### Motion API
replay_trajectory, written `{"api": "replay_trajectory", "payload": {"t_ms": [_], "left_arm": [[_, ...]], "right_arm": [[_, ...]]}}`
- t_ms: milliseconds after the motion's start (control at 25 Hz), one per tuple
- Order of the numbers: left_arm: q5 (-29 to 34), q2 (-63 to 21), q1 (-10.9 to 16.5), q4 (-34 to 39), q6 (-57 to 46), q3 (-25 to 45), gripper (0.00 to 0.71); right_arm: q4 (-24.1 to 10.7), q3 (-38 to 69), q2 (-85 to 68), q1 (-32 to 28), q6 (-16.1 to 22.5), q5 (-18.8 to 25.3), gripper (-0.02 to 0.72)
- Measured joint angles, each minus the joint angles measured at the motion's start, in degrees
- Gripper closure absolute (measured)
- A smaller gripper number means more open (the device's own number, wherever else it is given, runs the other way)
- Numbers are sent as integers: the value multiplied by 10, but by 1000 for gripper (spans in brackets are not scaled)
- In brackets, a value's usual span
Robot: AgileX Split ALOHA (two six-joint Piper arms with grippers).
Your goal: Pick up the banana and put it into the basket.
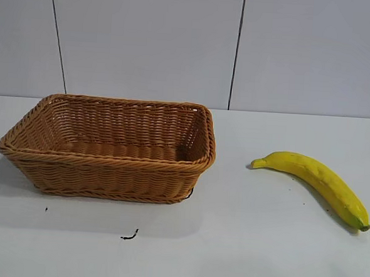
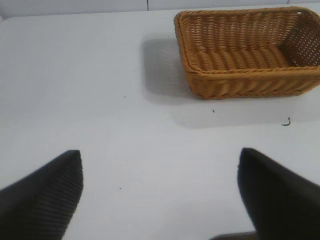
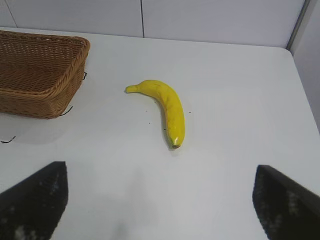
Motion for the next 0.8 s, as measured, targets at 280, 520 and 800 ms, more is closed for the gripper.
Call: {"api": "replay_trajectory", "payload": {"t_ms": [280,520,800], "left_arm": [[0,0,0,0,0,0,75],[0,0,0,0,0,0,75],[0,0,0,0,0,0,75]], "right_arm": [[0,0,0,0,0,0,14],[-3,-20,59,0,2,2,14],[-3,-124,302,0,4,5,14]]}}
